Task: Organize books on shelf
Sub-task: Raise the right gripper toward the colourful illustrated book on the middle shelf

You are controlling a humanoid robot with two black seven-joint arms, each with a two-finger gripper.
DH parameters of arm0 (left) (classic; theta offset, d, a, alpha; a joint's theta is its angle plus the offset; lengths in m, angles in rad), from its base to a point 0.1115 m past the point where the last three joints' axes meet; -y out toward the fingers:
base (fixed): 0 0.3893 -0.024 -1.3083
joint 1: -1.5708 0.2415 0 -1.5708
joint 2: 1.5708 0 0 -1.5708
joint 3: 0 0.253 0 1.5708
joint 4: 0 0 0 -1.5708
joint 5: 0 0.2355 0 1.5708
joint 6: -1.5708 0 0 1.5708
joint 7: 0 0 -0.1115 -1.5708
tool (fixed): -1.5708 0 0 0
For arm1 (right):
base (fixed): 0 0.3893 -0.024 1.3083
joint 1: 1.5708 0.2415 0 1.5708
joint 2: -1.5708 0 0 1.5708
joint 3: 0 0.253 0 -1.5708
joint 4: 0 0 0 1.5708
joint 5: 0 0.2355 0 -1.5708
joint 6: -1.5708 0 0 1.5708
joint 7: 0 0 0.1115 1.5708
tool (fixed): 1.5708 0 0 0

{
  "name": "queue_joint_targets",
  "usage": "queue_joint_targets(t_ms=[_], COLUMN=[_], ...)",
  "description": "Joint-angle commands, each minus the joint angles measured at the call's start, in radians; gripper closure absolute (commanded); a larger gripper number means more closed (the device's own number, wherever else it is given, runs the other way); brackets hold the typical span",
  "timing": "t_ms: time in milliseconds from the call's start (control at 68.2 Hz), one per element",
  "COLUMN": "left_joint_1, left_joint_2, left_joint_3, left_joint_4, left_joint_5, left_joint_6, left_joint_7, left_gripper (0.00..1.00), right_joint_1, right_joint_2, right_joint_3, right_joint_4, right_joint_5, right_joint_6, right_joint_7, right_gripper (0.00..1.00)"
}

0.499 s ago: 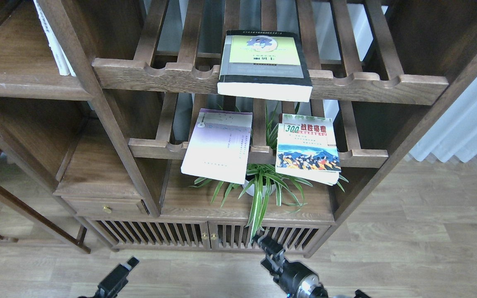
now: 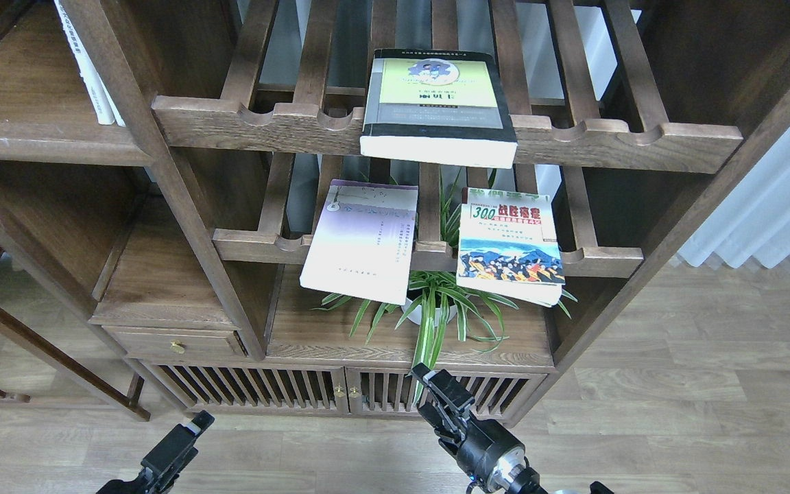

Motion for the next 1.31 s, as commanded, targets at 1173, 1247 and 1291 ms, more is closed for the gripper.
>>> queue_joint_targets(t_ms=[1173,1247,1291], left_joint_1=[-0.025,-0.025,-0.025], left_joint_2=[-0.019,-0.016,-0.016], left_joint_3=[-0.015,-0.017,-0.017], left_joint_4=[0.091,0.091,0.091], left_joint_5=[-0.001,-0.001,-0.001], left_joint_6=[0.000,0.000,0.000], left_joint_7=[-0.002,-0.002,-0.002], left_gripper=[0.00,0.00,0.00], right_joint_1=[0.118,0.144,0.141], right_joint_2=[0.000,0.000,0.000], right_joint_3=[-0.302,-0.316,-0.322], right_joint_4=[-0.171,-0.184,-0.180], right_joint_5=[-0.015,-0.013,-0.018], right_joint_6=[0.281,0.281,0.281], right_joint_7=[-0.005,-0.004,-0.007], right_gripper=[0.00,0.00,0.00])
